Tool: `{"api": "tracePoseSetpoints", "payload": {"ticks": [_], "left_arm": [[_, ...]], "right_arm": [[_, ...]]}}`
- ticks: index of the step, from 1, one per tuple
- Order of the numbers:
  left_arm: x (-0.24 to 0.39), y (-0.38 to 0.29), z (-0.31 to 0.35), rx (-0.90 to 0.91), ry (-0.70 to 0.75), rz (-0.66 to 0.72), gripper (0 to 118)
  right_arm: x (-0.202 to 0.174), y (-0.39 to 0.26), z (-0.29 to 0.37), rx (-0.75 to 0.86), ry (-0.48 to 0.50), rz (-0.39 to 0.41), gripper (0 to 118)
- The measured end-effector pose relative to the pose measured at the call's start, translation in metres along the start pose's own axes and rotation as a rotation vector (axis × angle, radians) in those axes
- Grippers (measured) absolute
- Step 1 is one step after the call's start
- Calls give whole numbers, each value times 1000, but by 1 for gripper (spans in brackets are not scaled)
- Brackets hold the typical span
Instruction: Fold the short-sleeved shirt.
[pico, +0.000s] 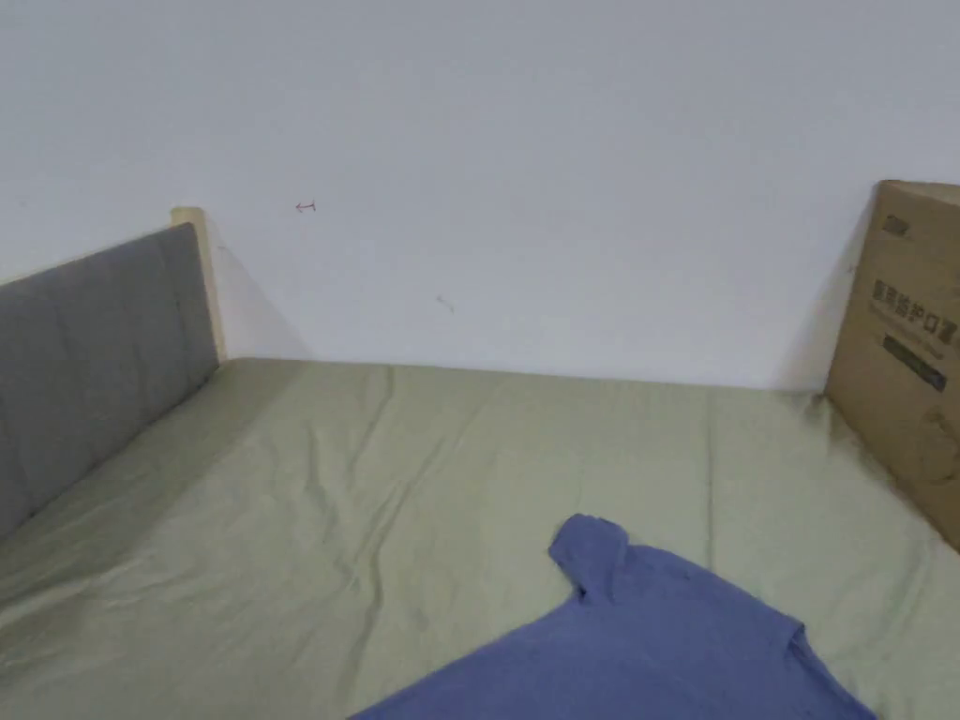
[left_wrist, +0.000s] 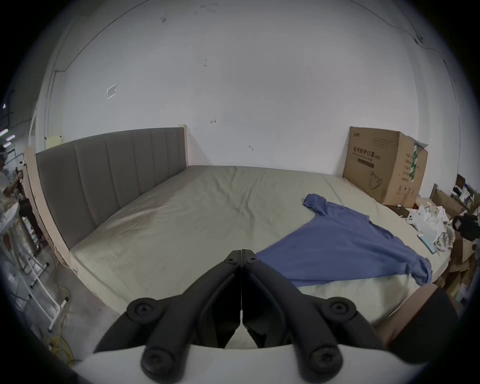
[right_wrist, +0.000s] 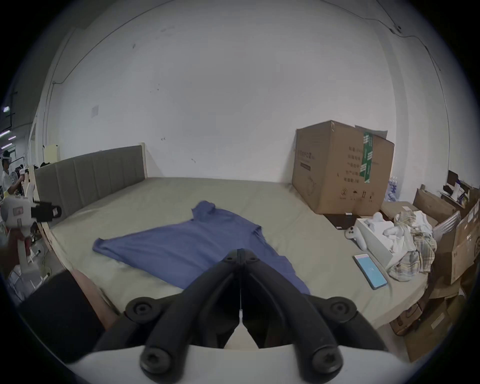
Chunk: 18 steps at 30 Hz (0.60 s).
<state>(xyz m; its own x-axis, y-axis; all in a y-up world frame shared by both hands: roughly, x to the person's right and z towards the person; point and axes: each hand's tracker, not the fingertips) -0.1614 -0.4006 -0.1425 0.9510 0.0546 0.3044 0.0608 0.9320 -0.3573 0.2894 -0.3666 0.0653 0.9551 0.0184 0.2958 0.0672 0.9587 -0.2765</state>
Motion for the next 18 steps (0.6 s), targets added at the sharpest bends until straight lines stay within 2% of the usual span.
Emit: {"api": "tracePoseSetpoints", "payload": {"ticks": [1,6,7,8,9,10,13,15,16,18], "left_arm": [[-1,-4,-4,-29,0,29,0],[-17,-20,-76,-247,-21,74,0],[-23,-22,-94,-288,-40,104,15],[-28,-22,-115,-314,-8,138,42],[-34,-23,-133,-327,25,158,57],[-40,-23,-147,-344,12,191,61],[-50,-19,-184,-428,-18,283,64],[-50,-27,-211,-462,41,260,82],[-49,-30,-218,-484,36,235,85],[-40,-39,-227,-544,60,192,83]], "right_arm": [[-5,4,-4,-22,87,-23,0],[-40,18,-26,-40,201,47,0],[-43,21,-28,-37,212,47,0],[-47,24,-31,-38,236,45,0],[-51,27,-33,-40,246,47,0],[-53,29,-35,-43,255,48,0],[-60,33,-40,-46,293,59,0],[-63,33,-42,-58,310,71,0],[-64,33,-44,-65,317,70,0],[-64,31,-46,-74,318,68,0]]}}
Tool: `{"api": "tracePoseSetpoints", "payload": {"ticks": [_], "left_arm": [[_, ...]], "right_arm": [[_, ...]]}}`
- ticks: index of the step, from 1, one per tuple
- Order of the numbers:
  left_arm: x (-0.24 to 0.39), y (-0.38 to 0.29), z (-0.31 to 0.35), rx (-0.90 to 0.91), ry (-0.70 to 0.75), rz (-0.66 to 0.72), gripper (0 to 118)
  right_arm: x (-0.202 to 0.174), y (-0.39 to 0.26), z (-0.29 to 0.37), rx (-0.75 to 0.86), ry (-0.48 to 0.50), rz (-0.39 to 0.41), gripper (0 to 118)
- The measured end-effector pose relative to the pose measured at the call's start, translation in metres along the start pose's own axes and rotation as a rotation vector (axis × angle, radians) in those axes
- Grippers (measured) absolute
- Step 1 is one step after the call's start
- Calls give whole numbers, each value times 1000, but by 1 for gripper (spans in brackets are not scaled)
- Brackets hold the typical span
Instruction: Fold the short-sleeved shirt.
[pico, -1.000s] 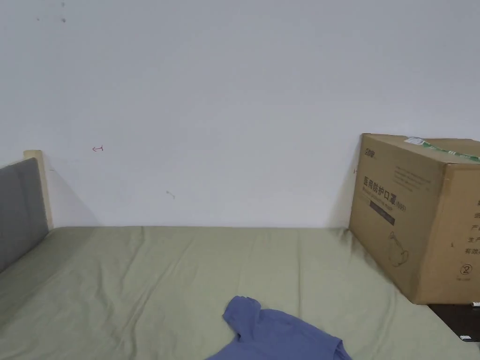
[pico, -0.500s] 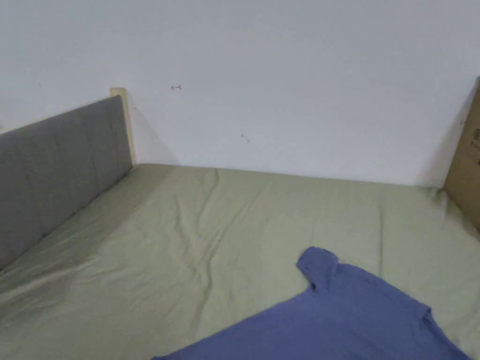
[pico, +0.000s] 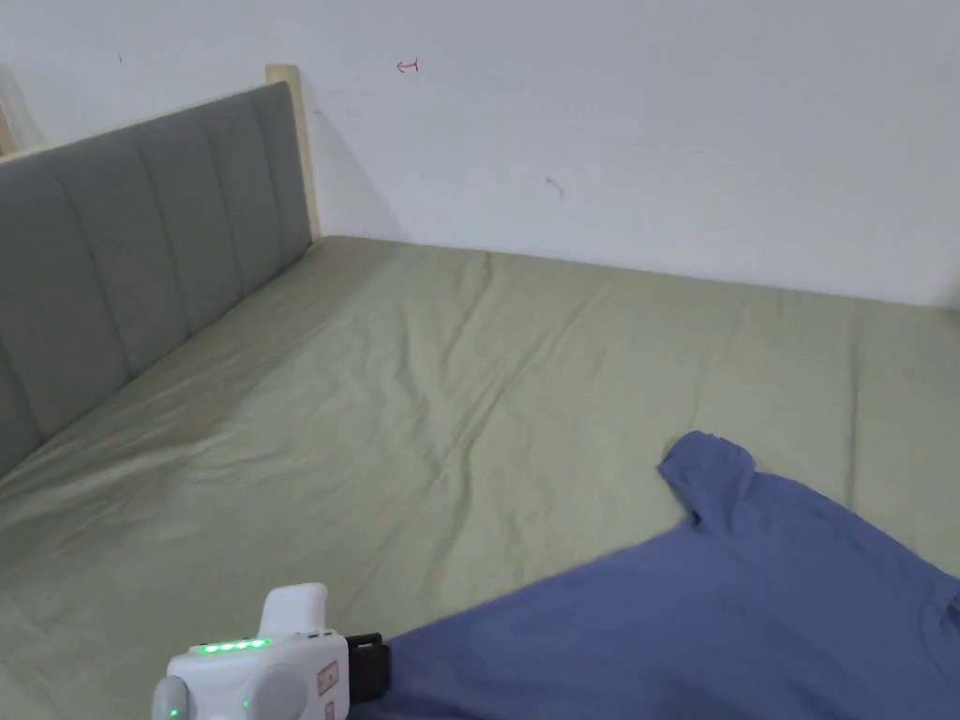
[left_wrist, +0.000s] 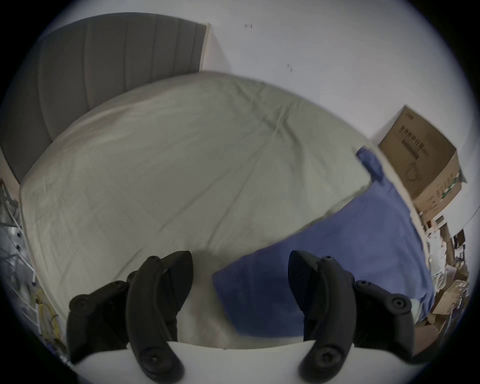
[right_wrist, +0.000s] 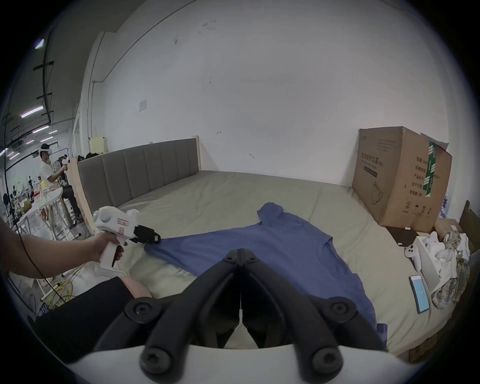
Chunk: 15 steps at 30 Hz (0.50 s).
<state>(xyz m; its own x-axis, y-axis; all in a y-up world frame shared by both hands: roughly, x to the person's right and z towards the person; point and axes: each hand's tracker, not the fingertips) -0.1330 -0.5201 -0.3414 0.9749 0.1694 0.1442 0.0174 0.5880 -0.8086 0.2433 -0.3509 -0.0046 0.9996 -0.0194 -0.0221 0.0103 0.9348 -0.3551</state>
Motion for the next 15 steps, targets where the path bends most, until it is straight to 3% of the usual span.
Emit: {"api": "tracePoseSetpoints", "payload": {"ticks": [2,5,6,7,9,11,15], "left_arm": [[19,-10,10,68,66,-124,81],[45,-36,15,113,128,-301,55],[45,-42,9,146,123,-357,37],[48,-46,11,148,43,-366,3],[56,-52,17,156,77,-377,3],[52,-50,25,166,24,-369,3],[25,-43,39,233,-35,-162,3]], "right_arm": [[2,-1,-2,-11,3,-12,0],[8,-5,-6,-25,6,-44,0],[9,-6,-8,-27,7,-45,0],[9,-6,-10,-29,4,-43,0],[15,-8,-15,-44,5,-31,0],[22,-7,-23,-58,13,-23,0],[50,-1,-68,-123,33,-1,0]]}}
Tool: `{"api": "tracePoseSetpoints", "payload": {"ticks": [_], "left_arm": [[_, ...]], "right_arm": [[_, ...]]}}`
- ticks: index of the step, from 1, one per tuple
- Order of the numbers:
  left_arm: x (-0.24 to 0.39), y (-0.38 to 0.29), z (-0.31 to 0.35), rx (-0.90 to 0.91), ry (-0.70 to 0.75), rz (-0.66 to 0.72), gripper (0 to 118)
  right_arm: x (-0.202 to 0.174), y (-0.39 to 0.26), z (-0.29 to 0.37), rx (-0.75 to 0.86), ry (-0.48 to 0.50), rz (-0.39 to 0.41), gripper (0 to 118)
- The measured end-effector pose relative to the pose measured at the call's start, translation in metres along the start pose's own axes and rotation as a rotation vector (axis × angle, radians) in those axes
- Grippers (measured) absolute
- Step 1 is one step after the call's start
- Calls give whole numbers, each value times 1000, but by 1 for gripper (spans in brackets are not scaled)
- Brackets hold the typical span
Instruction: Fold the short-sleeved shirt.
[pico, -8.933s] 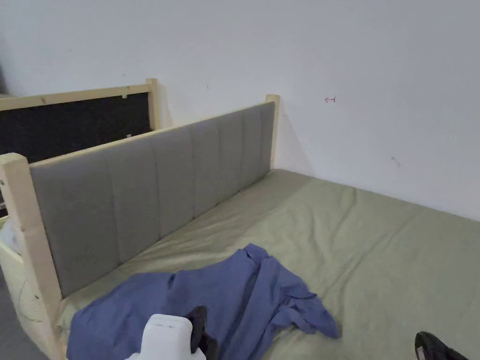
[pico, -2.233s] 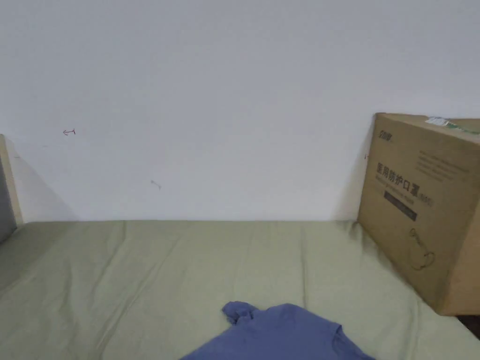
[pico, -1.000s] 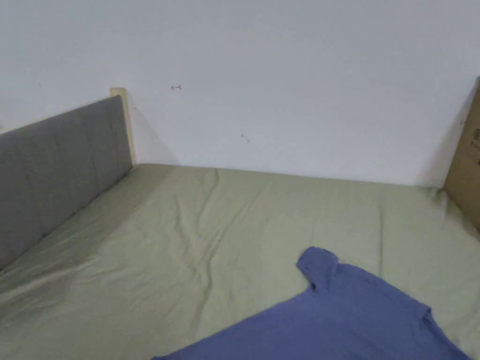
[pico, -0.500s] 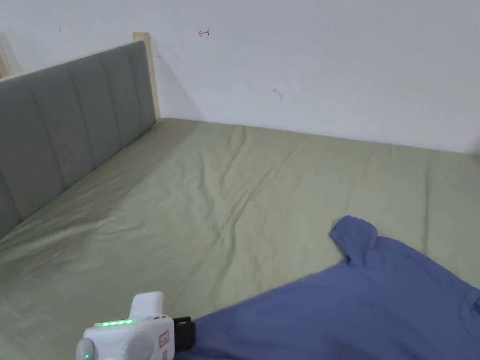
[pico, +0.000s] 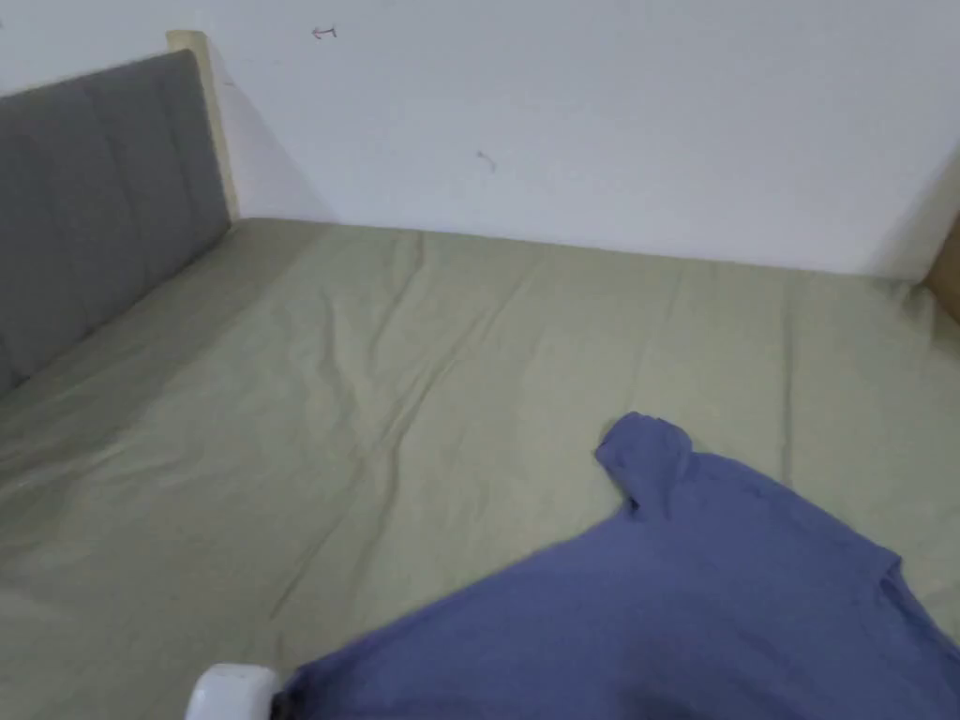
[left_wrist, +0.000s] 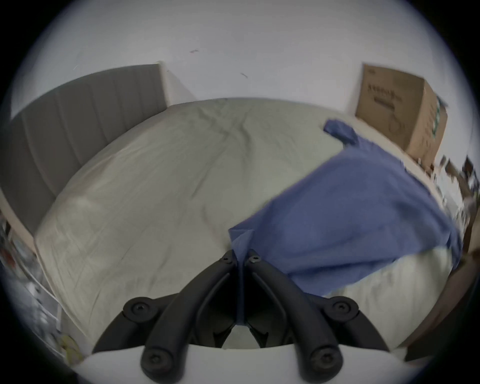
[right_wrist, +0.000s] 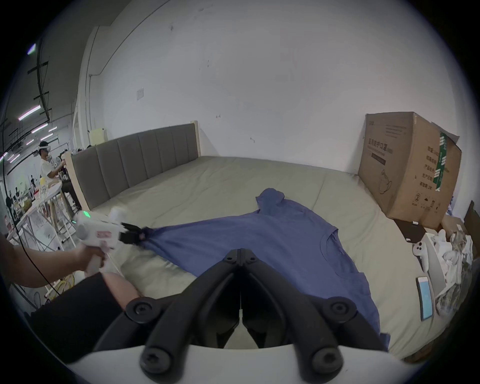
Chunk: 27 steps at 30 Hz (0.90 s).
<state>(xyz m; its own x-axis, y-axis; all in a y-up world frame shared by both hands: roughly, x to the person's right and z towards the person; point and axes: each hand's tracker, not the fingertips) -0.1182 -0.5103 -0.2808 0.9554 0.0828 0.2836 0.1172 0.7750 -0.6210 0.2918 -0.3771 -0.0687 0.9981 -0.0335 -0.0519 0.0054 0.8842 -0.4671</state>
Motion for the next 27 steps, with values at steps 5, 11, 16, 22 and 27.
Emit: {"api": "tracePoseSetpoints", "payload": {"ticks": [5,11,16,22,27], "left_arm": [[-10,12,16,62,-28,61,3],[10,22,12,43,-50,34,3],[5,29,9,5,-48,73,3],[9,25,3,-23,-55,42,3],[12,22,6,-28,-68,10,3]], "right_arm": [[83,36,-130,-182,-88,-8,0],[171,77,-316,-365,-89,-3,96],[219,80,-395,-421,-207,65,96],[219,50,-386,-531,-37,23,90],[201,63,-352,-425,-163,45,1]]}}
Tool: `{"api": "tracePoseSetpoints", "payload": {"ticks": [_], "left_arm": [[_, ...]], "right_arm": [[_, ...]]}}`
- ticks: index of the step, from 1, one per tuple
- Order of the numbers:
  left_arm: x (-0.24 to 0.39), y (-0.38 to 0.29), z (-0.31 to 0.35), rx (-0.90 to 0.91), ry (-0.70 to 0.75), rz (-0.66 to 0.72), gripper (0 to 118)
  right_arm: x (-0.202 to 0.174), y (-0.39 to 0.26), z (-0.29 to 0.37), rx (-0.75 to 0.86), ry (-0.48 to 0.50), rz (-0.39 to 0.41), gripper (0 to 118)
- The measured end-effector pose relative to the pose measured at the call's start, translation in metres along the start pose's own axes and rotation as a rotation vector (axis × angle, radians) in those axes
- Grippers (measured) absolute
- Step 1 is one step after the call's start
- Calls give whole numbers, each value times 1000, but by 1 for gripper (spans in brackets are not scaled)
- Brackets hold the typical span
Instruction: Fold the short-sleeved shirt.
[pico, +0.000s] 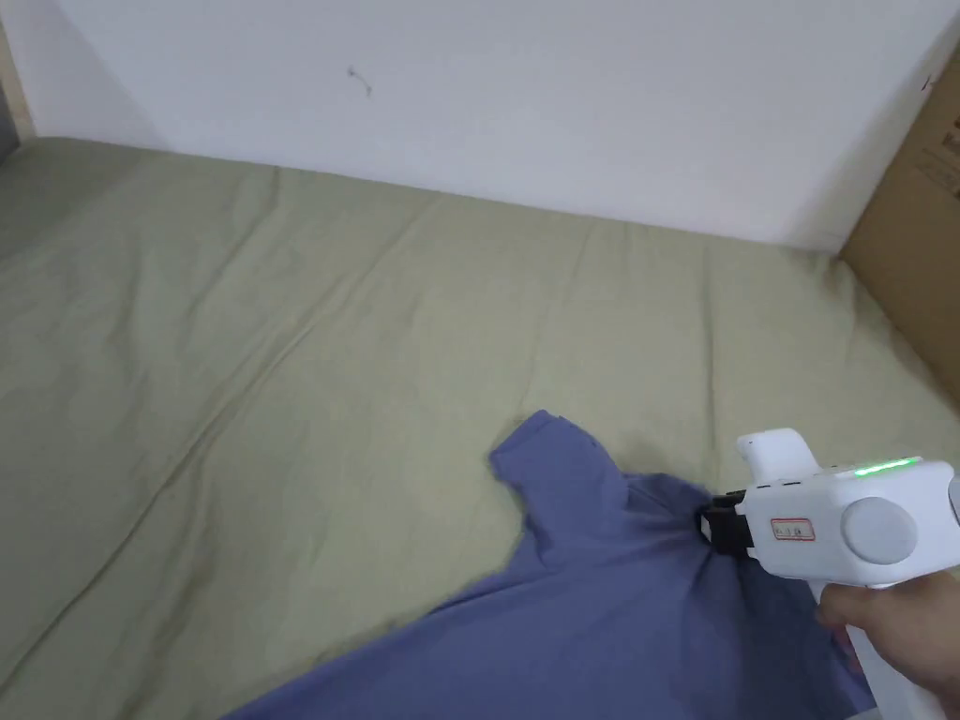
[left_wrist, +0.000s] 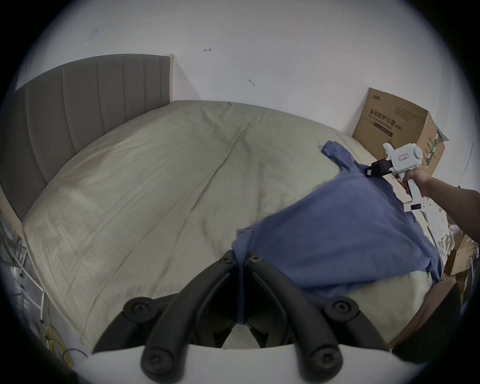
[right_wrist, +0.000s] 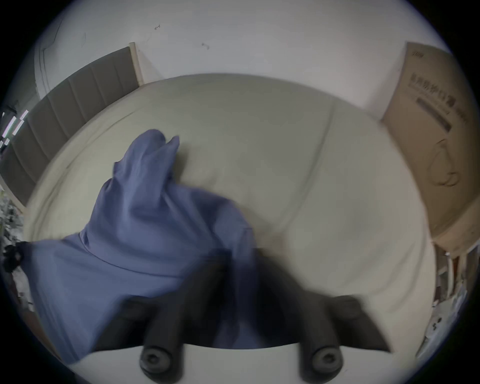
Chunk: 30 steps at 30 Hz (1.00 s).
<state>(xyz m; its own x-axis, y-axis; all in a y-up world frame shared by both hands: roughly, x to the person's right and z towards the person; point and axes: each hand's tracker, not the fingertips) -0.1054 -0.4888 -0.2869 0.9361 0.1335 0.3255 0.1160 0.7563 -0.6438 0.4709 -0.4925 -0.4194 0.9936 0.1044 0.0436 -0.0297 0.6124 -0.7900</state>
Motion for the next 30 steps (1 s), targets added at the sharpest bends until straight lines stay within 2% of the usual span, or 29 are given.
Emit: {"api": "tracePoseSetpoints", "payload": {"ticks": [2,4,6,8,12,15,18,22,24,30], "left_arm": [[0,4,6,16,-5,1,3],[-1,14,15,45,-15,13,3],[0,29,30,89,-37,30,3],[4,46,46,120,-60,29,3],[20,96,88,251,-105,-52,3],[37,139,120,348,-136,-72,3],[52,182,148,420,-157,-112,3],[65,240,176,478,-169,-117,3],[70,272,187,513,-189,-86,3],[81,360,195,554,-164,-128,3]], "right_arm": [[1,-2,2,12,22,8,1],[-9,-4,36,75,-21,74,1],[-10,0,77,141,-5,73,1],[-7,0,126,207,-17,58,1],[-6,-1,249,345,-96,76,1],[24,-2,320,452,-110,-20,1],[34,-10,396,568,-172,-35,1],[45,-9,474,682,-192,-92,1],[55,0,500,721,-224,-119,1],[70,43,531,809,-242,-153,1]]}}
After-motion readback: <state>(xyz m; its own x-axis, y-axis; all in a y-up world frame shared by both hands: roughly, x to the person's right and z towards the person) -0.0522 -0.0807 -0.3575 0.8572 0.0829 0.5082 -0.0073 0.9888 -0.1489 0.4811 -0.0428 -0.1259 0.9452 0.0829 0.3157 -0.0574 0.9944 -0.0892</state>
